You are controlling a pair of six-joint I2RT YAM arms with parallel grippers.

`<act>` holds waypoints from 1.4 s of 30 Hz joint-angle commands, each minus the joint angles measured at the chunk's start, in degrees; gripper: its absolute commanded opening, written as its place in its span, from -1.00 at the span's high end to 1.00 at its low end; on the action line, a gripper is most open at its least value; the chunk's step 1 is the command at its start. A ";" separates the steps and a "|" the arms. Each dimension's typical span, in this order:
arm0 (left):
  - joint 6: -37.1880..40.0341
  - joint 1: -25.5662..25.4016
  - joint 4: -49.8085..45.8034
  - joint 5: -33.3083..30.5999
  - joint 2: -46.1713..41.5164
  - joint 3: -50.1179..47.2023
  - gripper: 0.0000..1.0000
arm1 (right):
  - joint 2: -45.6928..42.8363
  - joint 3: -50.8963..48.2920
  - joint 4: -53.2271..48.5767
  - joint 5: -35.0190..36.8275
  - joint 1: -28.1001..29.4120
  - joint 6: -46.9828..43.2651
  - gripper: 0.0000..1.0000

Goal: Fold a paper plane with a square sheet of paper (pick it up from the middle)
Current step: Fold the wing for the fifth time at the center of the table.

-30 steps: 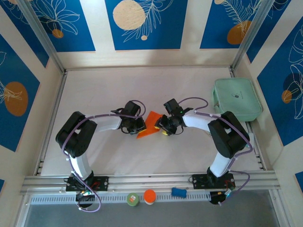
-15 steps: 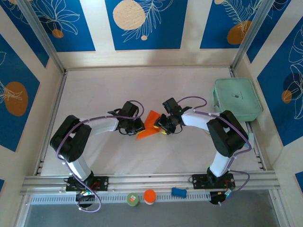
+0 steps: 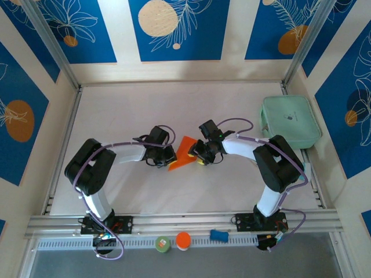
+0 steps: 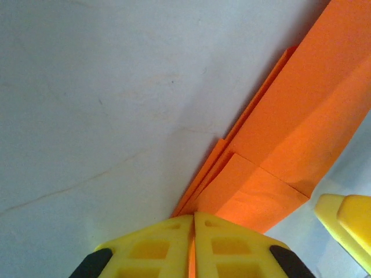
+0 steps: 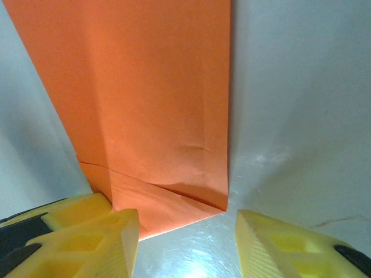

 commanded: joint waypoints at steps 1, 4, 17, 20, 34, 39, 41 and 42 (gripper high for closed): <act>-2.90 1.29 -1.41 -0.79 1.62 -3.61 0.77 | 0.47 0.83 -2.20 -0.44 0.61 0.99 0.03; -4.26 1.65 0.51 0.39 1.25 -4.82 0.77 | 0.42 0.87 -2.25 0.03 0.86 0.88 0.01; -6.67 2.79 3.65 3.67 0.61 -6.74 0.76 | 2.45 2.36 0.23 -1.48 1.05 -0.89 0.03; -7.62 3.47 5.44 4.88 0.44 -7.81 0.74 | 1.86 1.83 1.45 -0.83 0.88 -0.92 0.04; -8.51 5.17 7.49 6.58 0.61 -9.23 0.71 | 0.62 0.01 2.20 1.73 0.17 -0.61 0.06; -8.41 5.43 7.38 6.65 0.53 -9.24 0.71 | 1.31 -0.15 2.98 0.10 -0.01 -0.69 0.05; -8.27 5.37 7.25 6.50 0.44 -9.23 0.71 | 1.61 -0.64 5.57 -2.47 -0.01 -0.37 0.07; -8.27 5.45 7.14 6.46 0.45 -9.17 0.70 | 1.79 -0.64 6.17 -3.22 0.09 -0.14 0.07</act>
